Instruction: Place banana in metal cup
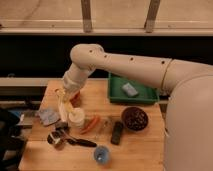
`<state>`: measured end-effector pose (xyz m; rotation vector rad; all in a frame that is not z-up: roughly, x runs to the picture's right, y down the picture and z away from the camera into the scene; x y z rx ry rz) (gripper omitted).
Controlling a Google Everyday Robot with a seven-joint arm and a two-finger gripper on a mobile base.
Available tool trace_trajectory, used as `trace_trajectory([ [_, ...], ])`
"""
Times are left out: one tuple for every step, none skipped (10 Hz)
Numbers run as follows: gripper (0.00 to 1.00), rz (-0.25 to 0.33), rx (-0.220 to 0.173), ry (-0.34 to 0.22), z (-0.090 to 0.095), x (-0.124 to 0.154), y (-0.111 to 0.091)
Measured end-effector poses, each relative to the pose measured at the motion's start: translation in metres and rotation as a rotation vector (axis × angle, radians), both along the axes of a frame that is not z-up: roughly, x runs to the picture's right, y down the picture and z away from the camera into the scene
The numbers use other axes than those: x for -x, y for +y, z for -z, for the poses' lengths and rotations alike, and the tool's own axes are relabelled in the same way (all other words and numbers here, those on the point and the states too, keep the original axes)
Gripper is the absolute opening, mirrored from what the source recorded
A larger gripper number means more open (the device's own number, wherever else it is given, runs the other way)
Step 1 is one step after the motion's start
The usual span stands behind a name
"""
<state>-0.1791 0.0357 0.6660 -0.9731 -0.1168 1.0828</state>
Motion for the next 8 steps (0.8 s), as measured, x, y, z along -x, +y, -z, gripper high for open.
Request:
trace_trajectory([
  [0.04, -0.002, 0.001, 0.002, -0.001, -0.002, 0.000],
  [0.04, -0.003, 0.000, 0.003, -0.001, -0.002, -0.001],
  [0.04, -0.002, 0.000, 0.002, 0.000, -0.001, 0.000],
  [0.04, 0.001, 0.001, 0.000, -0.001, 0.000, 0.001],
  [0.04, 0.013, 0.011, -0.002, -0.002, 0.002, 0.004],
  [0.04, 0.027, 0.023, -0.008, -0.003, 0.007, 0.012],
  [0.04, 0.046, 0.036, -0.016, -0.003, 0.015, 0.025],
  [0.04, 0.068, 0.061, -0.021, 0.000, 0.028, 0.046],
])
